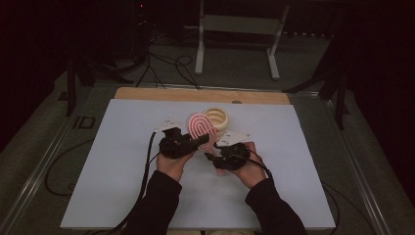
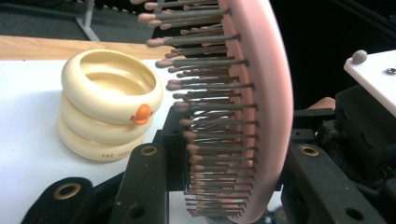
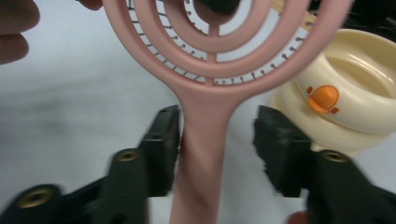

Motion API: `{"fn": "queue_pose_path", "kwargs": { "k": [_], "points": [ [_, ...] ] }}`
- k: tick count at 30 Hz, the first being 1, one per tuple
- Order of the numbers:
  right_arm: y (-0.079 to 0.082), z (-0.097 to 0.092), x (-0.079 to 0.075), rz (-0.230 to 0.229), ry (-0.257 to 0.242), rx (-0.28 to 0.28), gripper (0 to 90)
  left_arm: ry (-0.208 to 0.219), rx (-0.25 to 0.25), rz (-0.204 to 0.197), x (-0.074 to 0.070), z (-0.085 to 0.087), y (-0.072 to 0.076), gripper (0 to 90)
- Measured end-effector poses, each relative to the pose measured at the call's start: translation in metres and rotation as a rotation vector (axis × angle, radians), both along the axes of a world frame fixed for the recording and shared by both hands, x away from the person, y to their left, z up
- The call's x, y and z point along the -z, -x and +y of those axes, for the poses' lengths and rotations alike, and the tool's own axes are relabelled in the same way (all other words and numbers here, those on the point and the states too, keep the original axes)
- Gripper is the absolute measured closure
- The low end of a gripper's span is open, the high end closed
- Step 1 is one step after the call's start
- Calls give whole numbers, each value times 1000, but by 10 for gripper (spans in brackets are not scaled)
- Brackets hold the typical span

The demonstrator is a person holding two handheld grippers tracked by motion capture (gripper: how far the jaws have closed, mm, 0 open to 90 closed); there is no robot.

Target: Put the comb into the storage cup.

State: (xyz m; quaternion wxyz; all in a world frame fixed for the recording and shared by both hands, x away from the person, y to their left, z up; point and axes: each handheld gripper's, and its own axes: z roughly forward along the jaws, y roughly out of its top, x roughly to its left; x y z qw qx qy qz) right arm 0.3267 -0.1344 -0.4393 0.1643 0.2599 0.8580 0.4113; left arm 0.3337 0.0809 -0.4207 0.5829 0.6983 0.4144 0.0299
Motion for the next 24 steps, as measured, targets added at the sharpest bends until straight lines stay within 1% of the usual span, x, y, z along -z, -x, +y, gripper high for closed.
{"fn": "queue_pose_path", "kwargs": {
  "k": [3, 4, 5, 6, 7, 9, 10, 11, 12, 13, 15, 20, 21, 22, 24],
  "points": [
    [-1, -6, -1, 10, -28, 16, 342, -5, -7, -4, -2, 1, -1, 647],
    [-1, -6, -1, 10, -28, 16, 342, -5, -7, -4, -2, 1, -1, 648],
    [-1, -8, -1, 14, -38, 25, 300, -3, -13, -9, -3, 2, -2, 648],
    [0, -12, -1, 9, -50, 51, 226, 0, -19, -10, -5, 2, -3, 648],
    [3, -17, 0, -25, -52, 87, 164, 3, -23, -16, -7, 3, -4, 648],
    [5, -19, 1, -27, -52, 98, 164, 3, -23, -16, -7, 3, -4, 648],
    [5, -19, 1, -27, -52, 98, 145, 0, -28, -21, -9, 4, -5, 648],
    [5, -19, 1, -27, -52, 98, 145, 0, -28, -21, -9, 4, -5, 648],
    [7, -24, 3, -13, -67, 110, 135, -5, -33, -25, -12, 6, -6, 648],
    [9, -30, 5, -7, -82, 111, 101, -5, -36, -29, -13, 6, -7, 648],
    [11, -33, 6, -6, -87, 111, 99, -6, -39, -31, -14, 7, -8, 648],
    [18, -51, 12, 0, -102, 156, 88, -8, -54, -52, -23, 8, -16, 648],
    [18, -52, 12, 3, -109, 168, 88, -13, -55, -56, -25, 8, -17, 648],
    [19, -56, 14, -5, -111, 174, 88, -15, -54, -61, -27, 8, -18, 648],
    [20, -58, 15, 3, -111, 185, 88, -16, -55, -66, -28, 7, -20, 648]
  ]
}}
